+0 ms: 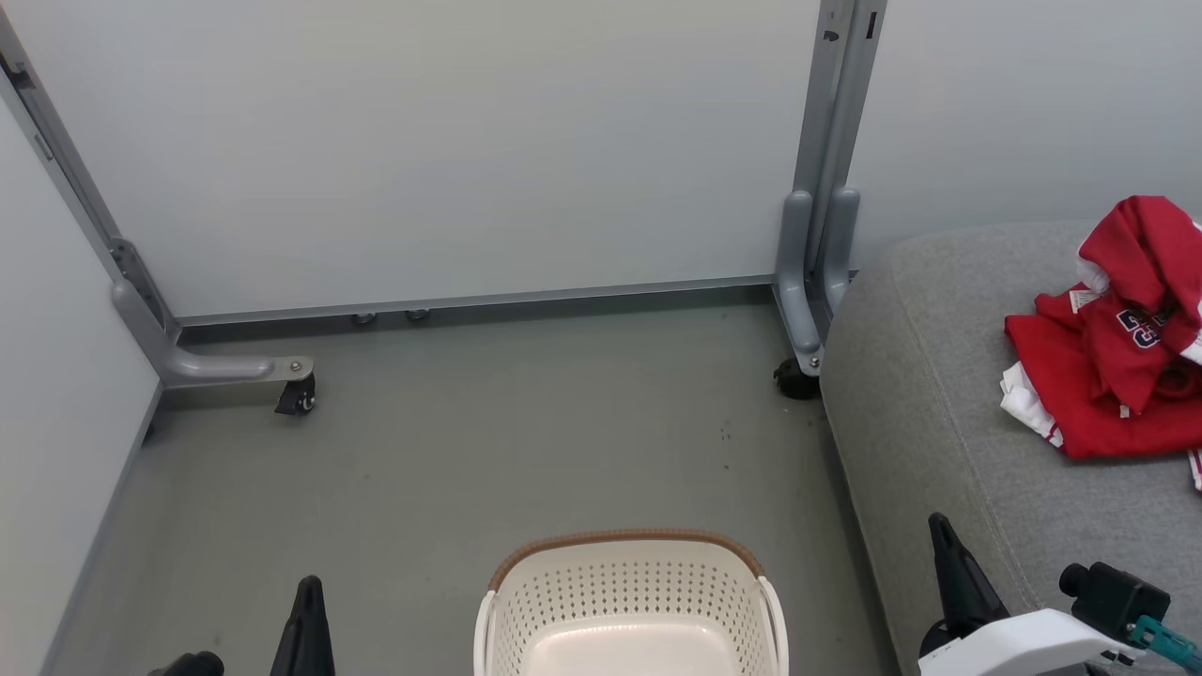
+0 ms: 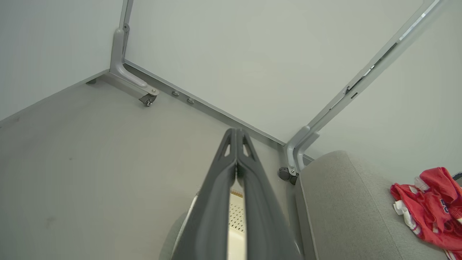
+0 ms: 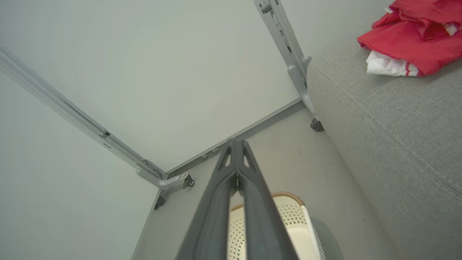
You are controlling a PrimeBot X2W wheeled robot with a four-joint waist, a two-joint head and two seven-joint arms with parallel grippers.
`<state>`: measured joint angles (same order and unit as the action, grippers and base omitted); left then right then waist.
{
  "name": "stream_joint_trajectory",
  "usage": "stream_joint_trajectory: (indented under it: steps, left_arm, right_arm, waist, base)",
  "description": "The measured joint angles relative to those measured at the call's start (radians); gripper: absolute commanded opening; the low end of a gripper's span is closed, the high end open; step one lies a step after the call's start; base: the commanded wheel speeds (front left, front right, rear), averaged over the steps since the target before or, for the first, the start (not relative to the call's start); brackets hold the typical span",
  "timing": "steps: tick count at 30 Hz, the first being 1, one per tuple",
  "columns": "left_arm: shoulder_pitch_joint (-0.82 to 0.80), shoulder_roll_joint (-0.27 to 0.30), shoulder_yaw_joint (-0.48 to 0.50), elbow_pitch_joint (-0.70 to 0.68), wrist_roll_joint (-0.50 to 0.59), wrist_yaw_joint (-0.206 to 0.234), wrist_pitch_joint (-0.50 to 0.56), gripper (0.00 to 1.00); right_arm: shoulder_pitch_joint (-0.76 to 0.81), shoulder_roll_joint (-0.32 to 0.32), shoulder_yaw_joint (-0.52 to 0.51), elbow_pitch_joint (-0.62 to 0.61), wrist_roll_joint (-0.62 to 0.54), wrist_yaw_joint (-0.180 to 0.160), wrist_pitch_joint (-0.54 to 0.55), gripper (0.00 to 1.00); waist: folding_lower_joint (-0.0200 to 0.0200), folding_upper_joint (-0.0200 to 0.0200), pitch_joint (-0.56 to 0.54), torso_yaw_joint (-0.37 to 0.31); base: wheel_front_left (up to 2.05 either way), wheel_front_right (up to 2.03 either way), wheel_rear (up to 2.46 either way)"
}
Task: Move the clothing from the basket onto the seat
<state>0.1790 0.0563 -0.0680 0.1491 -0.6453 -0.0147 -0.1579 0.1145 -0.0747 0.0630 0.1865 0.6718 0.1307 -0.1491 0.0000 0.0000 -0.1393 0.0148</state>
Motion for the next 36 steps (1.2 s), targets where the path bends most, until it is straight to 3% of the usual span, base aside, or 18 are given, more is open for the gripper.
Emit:
stream_joint_trajectory:
  steps: [36]
  left_arm:
    - [-0.129, 0.008, 0.067, 0.044, -0.467, -0.052, 0.113, 0.0]
  right_arm:
    - [-0.102, 0.005, -0.076, 0.026, 0.444, 0.0, 0.116, 0.0]
  waist:
    - [0.0, 0.0, 0.052, -0.005]
  base:
    - [0.0, 0.0, 0.0]
